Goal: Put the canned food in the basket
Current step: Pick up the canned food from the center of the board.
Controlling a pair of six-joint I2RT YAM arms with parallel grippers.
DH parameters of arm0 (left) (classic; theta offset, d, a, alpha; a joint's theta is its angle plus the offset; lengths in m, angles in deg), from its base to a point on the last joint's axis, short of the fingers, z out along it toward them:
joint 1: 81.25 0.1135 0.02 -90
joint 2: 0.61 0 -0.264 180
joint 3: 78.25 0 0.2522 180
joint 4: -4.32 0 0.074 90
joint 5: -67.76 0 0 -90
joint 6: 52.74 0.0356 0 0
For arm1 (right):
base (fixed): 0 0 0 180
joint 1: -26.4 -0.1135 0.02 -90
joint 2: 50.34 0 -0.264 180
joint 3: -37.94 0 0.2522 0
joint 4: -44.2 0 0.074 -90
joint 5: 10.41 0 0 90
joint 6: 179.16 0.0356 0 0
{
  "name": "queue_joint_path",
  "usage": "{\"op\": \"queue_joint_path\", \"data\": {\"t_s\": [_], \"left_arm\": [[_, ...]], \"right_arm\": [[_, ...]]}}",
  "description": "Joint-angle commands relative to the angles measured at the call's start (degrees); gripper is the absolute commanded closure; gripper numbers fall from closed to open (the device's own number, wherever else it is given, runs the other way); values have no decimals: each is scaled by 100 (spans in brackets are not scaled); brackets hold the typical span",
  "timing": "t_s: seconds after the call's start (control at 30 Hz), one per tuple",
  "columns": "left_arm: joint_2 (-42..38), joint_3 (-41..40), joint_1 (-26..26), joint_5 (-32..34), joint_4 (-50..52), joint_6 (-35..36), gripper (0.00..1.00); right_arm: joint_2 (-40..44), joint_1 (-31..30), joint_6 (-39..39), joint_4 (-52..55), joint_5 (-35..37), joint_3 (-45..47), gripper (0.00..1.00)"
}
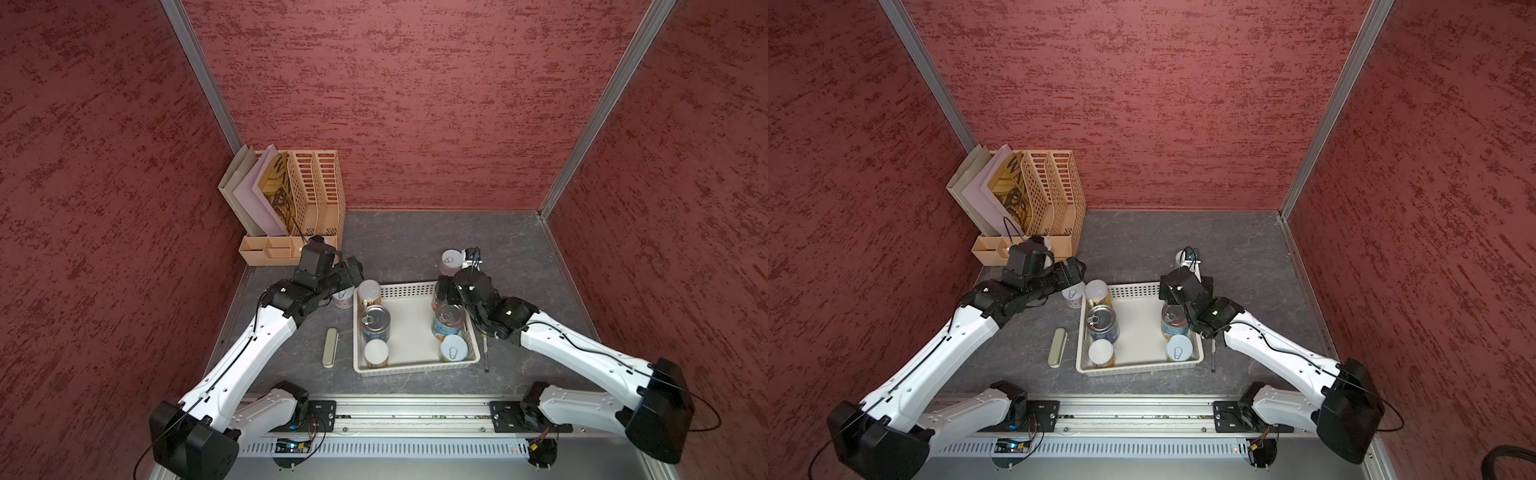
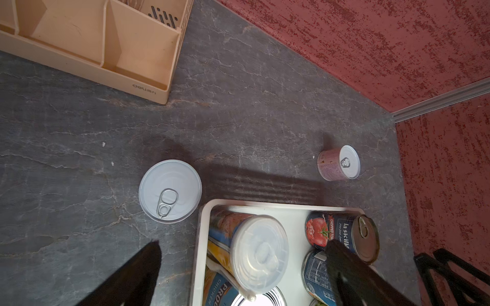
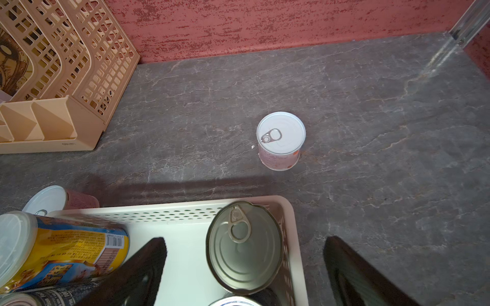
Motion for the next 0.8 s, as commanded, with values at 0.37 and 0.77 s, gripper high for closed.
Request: {"op": "queue_joint_path", "data": {"t_s": [0.37, 0.77], "left_arm": [[91, -58, 143, 245, -423, 264, 0], [-54, -168, 145, 253, -505, 284, 0]], "right_arm": [[-517, 1119, -115, 226, -985, -710, 2], [-2590, 1957, 82, 1361, -1557, -2810, 2]]}}
